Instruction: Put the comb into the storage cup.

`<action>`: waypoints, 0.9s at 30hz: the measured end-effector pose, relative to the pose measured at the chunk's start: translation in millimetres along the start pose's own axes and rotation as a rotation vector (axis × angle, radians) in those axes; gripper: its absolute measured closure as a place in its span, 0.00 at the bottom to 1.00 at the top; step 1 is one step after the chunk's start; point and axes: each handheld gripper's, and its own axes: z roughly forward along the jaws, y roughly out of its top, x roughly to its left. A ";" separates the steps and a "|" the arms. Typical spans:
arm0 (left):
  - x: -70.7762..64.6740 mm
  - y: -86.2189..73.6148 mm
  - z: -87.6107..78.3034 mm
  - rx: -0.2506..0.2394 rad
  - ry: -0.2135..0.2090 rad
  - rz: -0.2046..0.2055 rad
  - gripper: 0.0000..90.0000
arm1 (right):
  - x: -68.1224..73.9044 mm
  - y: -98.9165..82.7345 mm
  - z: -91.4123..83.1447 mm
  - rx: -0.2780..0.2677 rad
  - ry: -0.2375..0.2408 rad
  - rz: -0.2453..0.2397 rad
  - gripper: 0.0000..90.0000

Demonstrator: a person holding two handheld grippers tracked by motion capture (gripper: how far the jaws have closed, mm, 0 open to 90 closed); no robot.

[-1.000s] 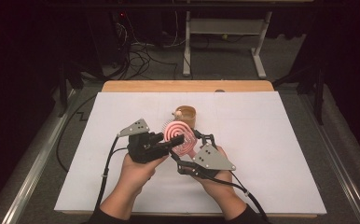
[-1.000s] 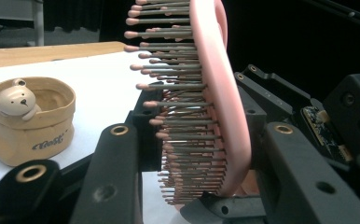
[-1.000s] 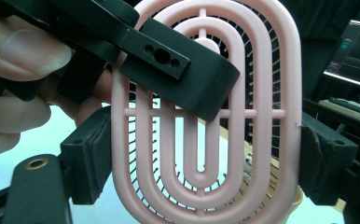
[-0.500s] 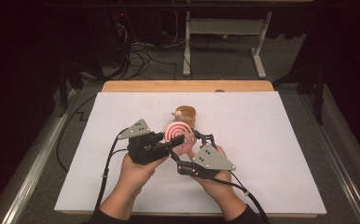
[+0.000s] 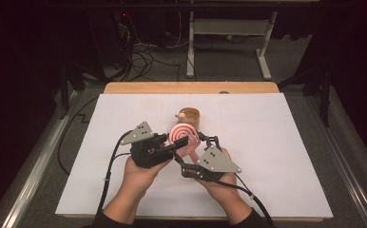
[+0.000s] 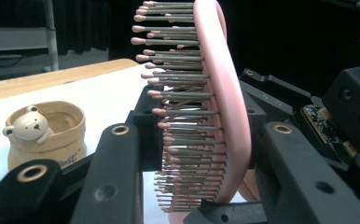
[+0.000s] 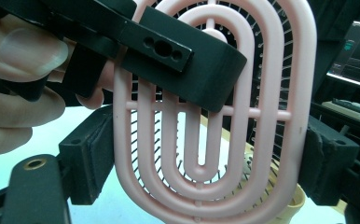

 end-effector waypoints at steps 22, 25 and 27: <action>0.7 2.4 -3.6 -0.019 0.011 0.011 0.70 | -0.8 -2.2 4.8 0.020 0.040 0.017 0.12; 0.3 2.9 -3.7 -0.022 0.012 0.013 0.71 | -1.1 -2.3 4.8 0.019 0.041 0.024 0.12; 0.0 3.4 -4.1 -0.026 0.015 0.017 0.71 | -1.4 -2.4 5.0 0.022 0.043 0.032 0.11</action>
